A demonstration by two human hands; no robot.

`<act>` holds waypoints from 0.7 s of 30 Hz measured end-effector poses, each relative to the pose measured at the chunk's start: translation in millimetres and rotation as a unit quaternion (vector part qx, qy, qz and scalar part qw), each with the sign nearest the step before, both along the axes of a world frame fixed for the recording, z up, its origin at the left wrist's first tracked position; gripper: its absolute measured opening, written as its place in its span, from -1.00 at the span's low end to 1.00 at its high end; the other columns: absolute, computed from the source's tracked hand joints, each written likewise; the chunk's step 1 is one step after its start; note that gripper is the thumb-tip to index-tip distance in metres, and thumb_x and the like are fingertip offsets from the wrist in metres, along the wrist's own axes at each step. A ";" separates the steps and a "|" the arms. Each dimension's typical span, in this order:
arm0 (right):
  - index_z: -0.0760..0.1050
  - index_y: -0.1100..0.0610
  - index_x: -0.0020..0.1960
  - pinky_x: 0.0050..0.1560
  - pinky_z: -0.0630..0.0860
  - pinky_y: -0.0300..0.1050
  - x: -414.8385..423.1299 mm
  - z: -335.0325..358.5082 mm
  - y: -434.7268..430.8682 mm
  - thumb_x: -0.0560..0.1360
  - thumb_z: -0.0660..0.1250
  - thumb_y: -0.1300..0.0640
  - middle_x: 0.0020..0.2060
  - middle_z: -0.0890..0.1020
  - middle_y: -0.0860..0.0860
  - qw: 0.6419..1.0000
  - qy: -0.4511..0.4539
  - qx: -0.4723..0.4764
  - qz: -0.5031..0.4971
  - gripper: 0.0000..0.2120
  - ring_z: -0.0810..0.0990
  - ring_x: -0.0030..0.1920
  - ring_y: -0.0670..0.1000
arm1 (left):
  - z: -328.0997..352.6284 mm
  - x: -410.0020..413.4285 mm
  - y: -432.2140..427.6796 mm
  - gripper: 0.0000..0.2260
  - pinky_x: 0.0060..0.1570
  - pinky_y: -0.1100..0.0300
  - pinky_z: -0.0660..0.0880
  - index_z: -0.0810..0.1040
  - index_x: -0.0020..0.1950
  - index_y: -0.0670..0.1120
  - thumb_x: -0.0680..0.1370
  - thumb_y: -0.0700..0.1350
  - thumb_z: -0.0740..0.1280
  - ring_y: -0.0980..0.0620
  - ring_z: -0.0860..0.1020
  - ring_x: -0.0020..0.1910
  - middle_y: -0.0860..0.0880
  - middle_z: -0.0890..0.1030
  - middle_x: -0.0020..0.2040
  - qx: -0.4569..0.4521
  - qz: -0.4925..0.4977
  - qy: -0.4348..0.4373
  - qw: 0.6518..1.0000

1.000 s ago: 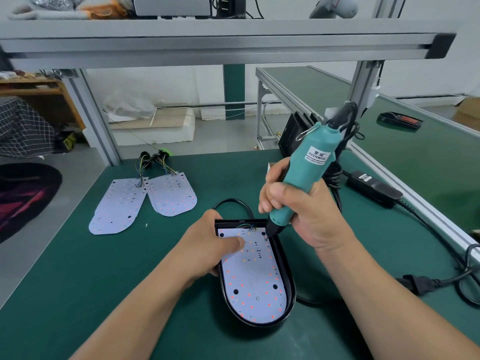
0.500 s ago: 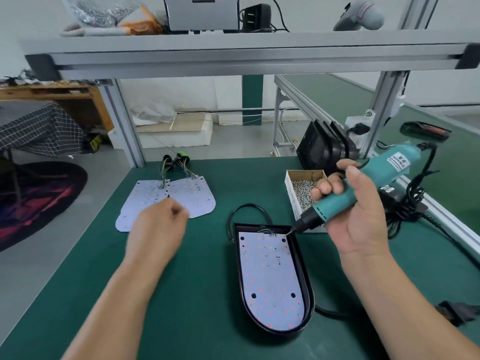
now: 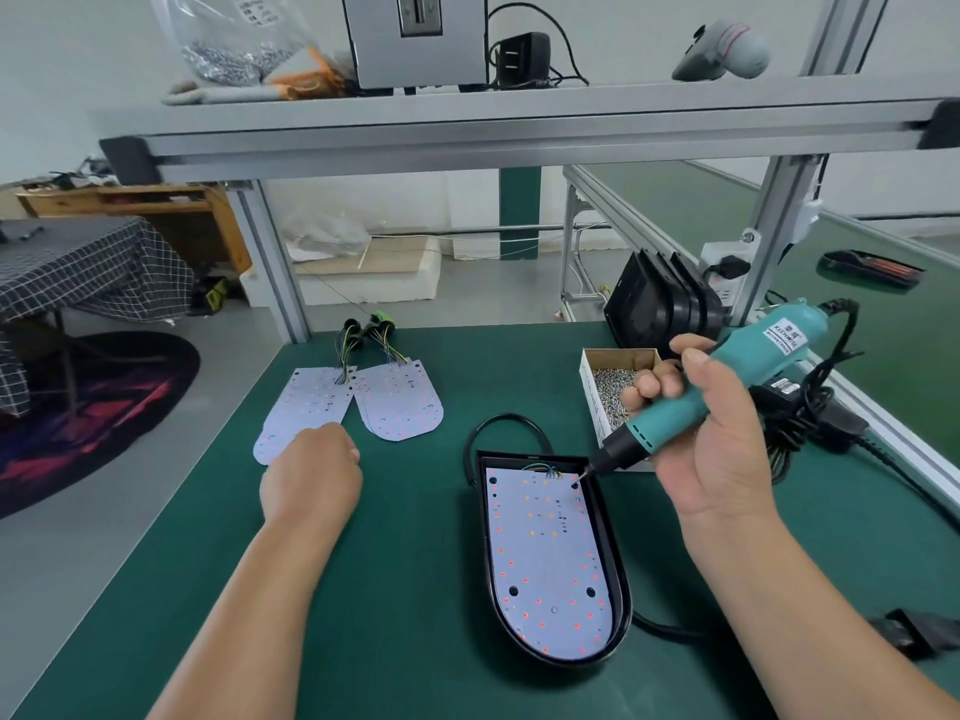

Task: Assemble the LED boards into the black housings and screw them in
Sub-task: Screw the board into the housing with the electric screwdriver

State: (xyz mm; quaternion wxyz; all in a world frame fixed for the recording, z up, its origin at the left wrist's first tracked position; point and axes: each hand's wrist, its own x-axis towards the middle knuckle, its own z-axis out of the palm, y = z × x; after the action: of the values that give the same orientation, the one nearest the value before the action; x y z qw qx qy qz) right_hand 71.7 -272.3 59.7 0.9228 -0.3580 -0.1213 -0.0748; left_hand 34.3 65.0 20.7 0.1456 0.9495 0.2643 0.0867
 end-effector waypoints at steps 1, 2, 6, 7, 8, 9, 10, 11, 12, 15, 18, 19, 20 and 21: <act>0.58 0.08 0.03 -0.08 0.60 -0.05 -0.6 0.3 0.4 0.57 0.37 0.16 -0.33 0.43 0.00 1.000 0.003 0.005 0.002 -0.95 0.52 -0.26 0.02 | 0.0 -0.8 -2.5 -0.80 -0.41 0.16 0.13 0.57 0.09 -0.26 0.51 -0.33 0.23 -0.24 0.59 0.00 -0.24 0.61 0.02 0.005 0.002 0.007 1.000; 0.58 0.08 0.02 -0.08 0.60 -0.04 -1.0 0.8 0.9 0.56 0.37 0.16 -0.33 0.43 0.00 1.000 0.005 0.009 0.003 -0.95 0.52 -0.26 0.02 | -0.8 -1.8 -3.3 -0.76 -0.41 0.15 0.09 0.54 0.12 -0.28 0.48 -0.35 0.22 -0.21 0.58 0.02 -0.23 0.60 0.05 0.012 0.003 0.011 1.000; 0.59 0.07 -0.01 -0.07 0.60 -0.04 -2.5 1.3 3.3 0.58 0.36 0.16 -0.33 0.43 -0.01 1.000 0.013 0.011 0.005 -0.96 0.52 -0.25 0.02 | 2.1 -5.7 -1.6 -0.86 -0.41 0.13 0.26 0.58 0.06 -0.24 0.60 -0.27 0.25 -0.27 0.55 -0.26 -0.25 0.61 -0.08 0.038 -0.015 0.010 0.999; 0.59 0.07 -0.02 -0.07 0.60 -0.04 -3.2 1.1 3.6 0.58 0.35 0.17 -0.33 0.43 0.00 1.000 0.015 0.010 0.005 -0.95 0.52 -0.26 0.02 | 3.1 -6.0 -0.2 -0.87 -0.34 0.09 0.39 0.59 0.02 -0.19 0.64 -0.22 0.26 -0.21 0.56 -0.25 -0.21 0.62 -0.13 0.034 -0.016 0.005 0.999; 0.59 0.07 -0.02 -0.08 0.60 -0.04 -3.4 0.9 3.8 0.58 0.35 0.18 -0.33 0.43 0.00 1.000 0.016 0.011 0.005 -0.95 0.52 -0.26 0.02 | 4.2 -6.3 1.0 -0.87 -0.27 0.06 0.48 0.59 -0.01 -0.14 0.65 -0.19 0.27 -0.18 0.60 -0.19 -0.13 0.63 -0.14 0.026 -0.016 0.003 1.000; 0.58 0.08 -0.02 -0.08 0.61 -0.04 -3.4 0.8 3.7 0.58 0.35 0.18 -0.33 0.44 0.00 1.000 0.016 0.011 0.005 -0.95 0.52 -0.26 0.02 | 4.5 -6.4 2.1 -0.87 -0.23 0.06 0.51 0.59 -0.03 -0.09 0.66 -0.17 0.27 -0.16 0.61 -0.15 -0.08 0.63 -0.15 0.016 -0.015 -0.001 1.000; 0.58 0.08 -0.01 -0.08 0.61 -0.04 -3.4 0.6 3.5 0.58 0.35 0.18 -0.34 0.44 0.00 1.000 0.017 0.012 0.005 -0.96 0.52 -0.26 0.02 | 5.1 -6.6 2.5 -0.86 -0.25 0.09 0.48 0.58 -0.06 -0.05 0.66 -0.16 0.28 -0.13 0.60 -0.16 -0.04 0.62 -0.16 0.005 -0.015 -0.005 1.000; 0.57 0.08 -0.01 -0.08 0.61 -0.04 -3.4 0.5 3.4 0.58 0.35 0.19 -0.33 0.44 0.01 1.000 0.019 0.013 0.006 -0.96 0.52 -0.26 0.02 | 5.6 -6.3 2.6 -0.85 -0.27 0.12 0.45 0.57 -0.08 -0.01 0.65 -0.17 0.27 -0.10 0.58 -0.18 -0.01 0.61 -0.18 -0.005 -0.015 -0.006 1.000; 0.57 0.08 -0.01 -0.07 0.61 -0.04 -3.5 0.4 3.6 0.58 0.35 0.19 -0.33 0.44 0.01 1.000 0.021 0.012 0.006 -0.96 0.52 -0.26 0.02 | 5.8 -6.6 2.5 -0.83 -0.28 0.13 0.43 0.55 -0.10 0.01 0.64 -0.18 0.26 -0.09 0.56 -0.19 0.00 0.60 -0.18 -0.012 -0.016 -0.005 1.000; 0.57 0.08 -0.01 -0.07 0.61 -0.04 -4.1 0.4 4.7 0.58 0.34 0.20 -0.34 0.44 0.01 1.000 0.024 0.012 0.004 -0.95 0.52 -0.26 0.02 | 5.8 -8.0 -0.8 -0.82 -0.28 0.11 0.42 0.51 -0.06 0.00 0.61 -0.25 0.21 -0.08 0.55 -0.21 -0.02 0.59 -0.13 0.007 -0.018 0.008 1.000; 0.57 0.07 -0.03 -0.07 0.60 -0.04 -5.0 0.9 5.3 0.59 0.34 0.19 -0.34 0.44 0.00 1.000 0.026 0.014 0.003 -0.94 0.52 -0.26 0.02 | 5.0 -10.8 -2.2 -0.83 -0.27 0.00 0.48 0.48 -0.03 -0.06 0.58 -0.30 0.18 -0.11 0.49 -0.28 -0.07 0.61 -0.14 -0.009 -0.016 -0.028 0.999; 0.57 0.07 -0.03 -0.07 0.60 -0.04 -5.3 1.3 5.7 0.59 0.34 0.19 -0.34 0.44 0.00 1.000 0.027 0.015 0.004 -0.94 0.52 -0.26 0.02 | 6.3 -11.5 -2.7 -0.83 -0.21 -0.07 0.55 0.50 -0.04 -0.06 0.60 -0.29 0.19 -0.14 0.53 -0.27 -0.07 0.65 -0.15 -0.075 -0.021 -0.068 0.995; 0.57 0.07 -0.03 -0.07 0.60 -0.03 -5.8 2.2 6.3 0.58 0.35 0.18 -0.33 0.44 0.00 0.999 0.028 0.018 0.006 -0.95 0.52 -0.26 0.02 | 10.3 -13.3 -6.1 -0.83 -0.15 -0.11 0.60 0.55 -0.05 -0.05 0.63 -0.25 0.22 -0.16 0.58 -0.25 -0.06 0.68 -0.17 -0.171 -0.032 -0.120 0.977; 0.57 0.07 -0.03 -0.07 0.60 -0.04 -6.5 3.5 6.9 0.59 0.35 0.18 -0.33 0.44 0.00 0.999 0.027 0.024 0.008 -0.95 0.52 -0.25 0.02 | 16.2 -15.9 -12.9 -0.84 -0.16 -0.10 0.62 0.60 -0.04 -0.03 0.65 -0.22 0.27 -0.14 0.62 -0.24 -0.06 0.71 -0.18 -0.271 -0.050 -0.167 0.947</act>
State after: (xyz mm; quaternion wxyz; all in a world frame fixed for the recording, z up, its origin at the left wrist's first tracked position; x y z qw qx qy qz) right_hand 65.2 -265.4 63.2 0.9345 -0.3368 -0.0975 -0.0607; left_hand 18.3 52.1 36.9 0.4439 0.8579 0.2020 0.1619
